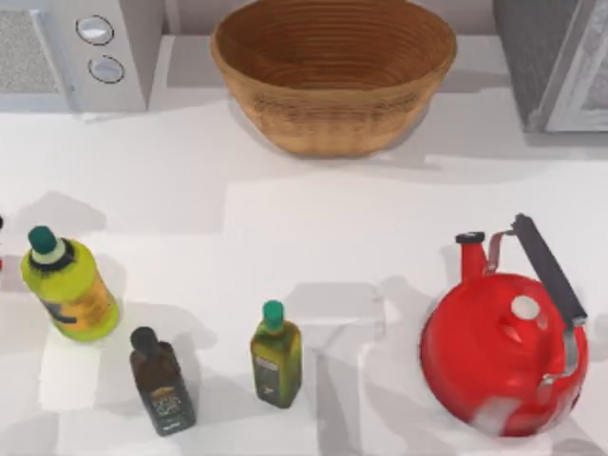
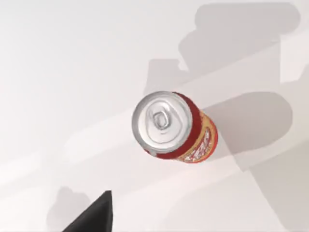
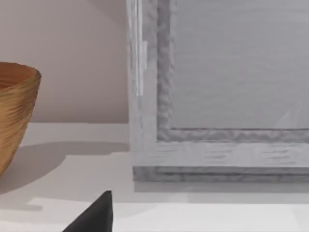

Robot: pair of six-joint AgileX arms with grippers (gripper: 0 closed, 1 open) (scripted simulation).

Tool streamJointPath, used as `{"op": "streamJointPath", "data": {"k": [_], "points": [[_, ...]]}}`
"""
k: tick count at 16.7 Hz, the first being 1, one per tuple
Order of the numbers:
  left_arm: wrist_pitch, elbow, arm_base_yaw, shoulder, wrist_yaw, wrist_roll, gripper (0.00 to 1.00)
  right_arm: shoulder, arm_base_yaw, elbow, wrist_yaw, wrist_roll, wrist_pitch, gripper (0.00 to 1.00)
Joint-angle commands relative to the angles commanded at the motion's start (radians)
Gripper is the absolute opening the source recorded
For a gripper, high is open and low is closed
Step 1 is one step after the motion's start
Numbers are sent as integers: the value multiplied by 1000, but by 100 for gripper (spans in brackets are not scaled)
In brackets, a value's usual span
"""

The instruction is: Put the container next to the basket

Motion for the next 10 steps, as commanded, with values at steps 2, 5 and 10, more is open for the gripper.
{"op": "streamJointPath", "data": {"k": [2,5,10], "points": [[-119,164,17,209,0,98,100,0,0,0,0,0,0,100],[-278,387,40,487,0,232,100,0,0,0,0,0,0,100],[-467,652,69,790,-1,391,100,0,0,0,0,0,0,100]]}}
